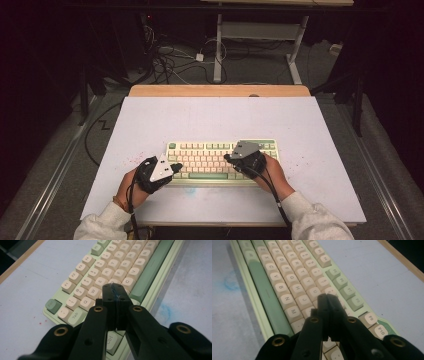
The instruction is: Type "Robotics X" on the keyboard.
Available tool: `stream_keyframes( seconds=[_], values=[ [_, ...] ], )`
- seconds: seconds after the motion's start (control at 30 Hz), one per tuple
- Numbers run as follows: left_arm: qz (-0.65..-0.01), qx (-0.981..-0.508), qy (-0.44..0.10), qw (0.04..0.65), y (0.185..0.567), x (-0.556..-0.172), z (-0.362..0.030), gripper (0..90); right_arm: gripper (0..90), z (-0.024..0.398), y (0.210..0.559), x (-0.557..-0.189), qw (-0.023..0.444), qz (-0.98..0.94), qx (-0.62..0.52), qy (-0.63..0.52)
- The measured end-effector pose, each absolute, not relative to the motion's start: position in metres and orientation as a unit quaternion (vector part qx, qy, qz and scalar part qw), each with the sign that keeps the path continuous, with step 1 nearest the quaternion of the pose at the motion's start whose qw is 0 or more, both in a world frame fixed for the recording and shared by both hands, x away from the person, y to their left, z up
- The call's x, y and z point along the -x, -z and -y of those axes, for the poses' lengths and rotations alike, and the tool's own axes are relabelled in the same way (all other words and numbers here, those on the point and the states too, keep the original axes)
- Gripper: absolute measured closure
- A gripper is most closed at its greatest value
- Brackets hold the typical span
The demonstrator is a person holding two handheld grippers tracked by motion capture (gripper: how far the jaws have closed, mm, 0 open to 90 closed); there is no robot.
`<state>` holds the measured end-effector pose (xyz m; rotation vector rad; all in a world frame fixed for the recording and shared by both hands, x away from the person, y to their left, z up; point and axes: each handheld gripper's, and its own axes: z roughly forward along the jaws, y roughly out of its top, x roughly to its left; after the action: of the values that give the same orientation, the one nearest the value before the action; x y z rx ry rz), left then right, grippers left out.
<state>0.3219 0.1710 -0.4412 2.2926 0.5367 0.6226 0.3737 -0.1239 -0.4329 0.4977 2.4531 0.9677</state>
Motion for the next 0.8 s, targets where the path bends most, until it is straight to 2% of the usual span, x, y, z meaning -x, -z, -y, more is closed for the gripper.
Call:
stream_keyframes(
  seconds=[0.8],
  values=[
    [-0.205,-0.885,-0.234,0.345,0.443,-0.323,-0.171,87.4,90.0,0.099,0.445,-0.394,0.219,-0.903,-0.187,-0.318]
  ],
)
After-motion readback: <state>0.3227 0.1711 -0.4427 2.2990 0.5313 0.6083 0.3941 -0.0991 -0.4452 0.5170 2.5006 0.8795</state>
